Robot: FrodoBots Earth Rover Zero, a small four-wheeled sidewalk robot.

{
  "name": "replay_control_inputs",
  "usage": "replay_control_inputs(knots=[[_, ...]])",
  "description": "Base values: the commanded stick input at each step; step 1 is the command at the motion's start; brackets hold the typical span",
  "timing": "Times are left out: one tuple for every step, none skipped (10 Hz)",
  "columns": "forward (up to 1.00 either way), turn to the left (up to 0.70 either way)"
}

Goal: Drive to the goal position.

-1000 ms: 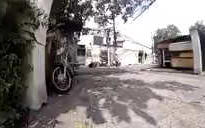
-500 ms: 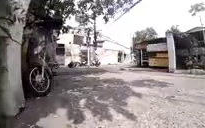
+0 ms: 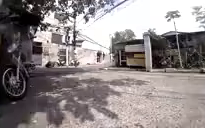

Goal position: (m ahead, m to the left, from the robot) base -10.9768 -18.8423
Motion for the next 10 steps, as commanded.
replay_control_inputs(knots=[[0.7, -0.27], [0.7, -0.27], [0.7, -0.27], [0.7, -0.27], [0.7, -0.27], [0.7, -0.27], [0.7, -0.27], [0.7, -0.27], [0.7, -0.27], [0.7, -0.21]])
